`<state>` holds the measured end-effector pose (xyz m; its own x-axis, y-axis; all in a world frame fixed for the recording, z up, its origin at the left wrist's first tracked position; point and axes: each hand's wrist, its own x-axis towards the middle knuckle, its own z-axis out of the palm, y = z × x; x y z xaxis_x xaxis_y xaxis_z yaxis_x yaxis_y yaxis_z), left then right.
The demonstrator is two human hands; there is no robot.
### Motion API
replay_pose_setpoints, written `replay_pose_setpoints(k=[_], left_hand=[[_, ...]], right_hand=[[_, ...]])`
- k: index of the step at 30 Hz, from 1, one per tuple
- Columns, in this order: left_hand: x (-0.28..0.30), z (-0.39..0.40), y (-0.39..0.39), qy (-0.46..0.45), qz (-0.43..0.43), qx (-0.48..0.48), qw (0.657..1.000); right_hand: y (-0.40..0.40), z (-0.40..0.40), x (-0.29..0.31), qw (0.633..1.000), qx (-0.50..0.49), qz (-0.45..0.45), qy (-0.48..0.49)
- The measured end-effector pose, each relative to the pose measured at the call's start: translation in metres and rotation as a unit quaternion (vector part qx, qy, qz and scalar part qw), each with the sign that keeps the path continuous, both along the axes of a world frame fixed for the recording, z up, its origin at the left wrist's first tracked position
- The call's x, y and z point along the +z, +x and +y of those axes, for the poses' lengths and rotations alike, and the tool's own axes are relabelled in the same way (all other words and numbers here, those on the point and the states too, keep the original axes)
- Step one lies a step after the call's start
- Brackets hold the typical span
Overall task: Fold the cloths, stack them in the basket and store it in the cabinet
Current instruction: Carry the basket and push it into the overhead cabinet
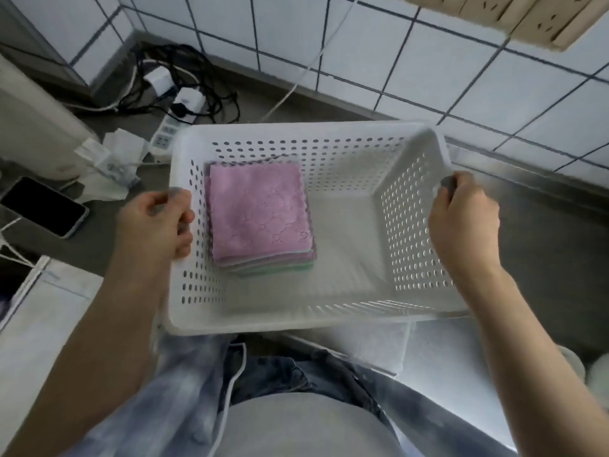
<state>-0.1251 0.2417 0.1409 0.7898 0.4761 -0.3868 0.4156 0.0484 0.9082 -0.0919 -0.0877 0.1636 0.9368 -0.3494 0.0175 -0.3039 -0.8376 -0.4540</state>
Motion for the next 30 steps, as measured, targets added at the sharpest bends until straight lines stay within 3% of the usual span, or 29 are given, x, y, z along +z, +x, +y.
replay_pose_setpoints(k=[12,23,30], left_hand=[[-0.004,0.135,-0.109,0.017,-0.015,0.129,0.991],[0.004,0.321,-0.198,0.028,-0.024,0.197,0.980],[0.004,0.404,-0.254,0.033,0.013,0.302,0.953]], right_hand=[[-0.019,0.152,0.009,0.983,0.174,-0.009,-0.058],[-0.055,0.369,0.007,0.967,0.253,-0.016,-0.041],[-0.066,0.495,0.010,0.945,0.326,0.010,-0.036]])
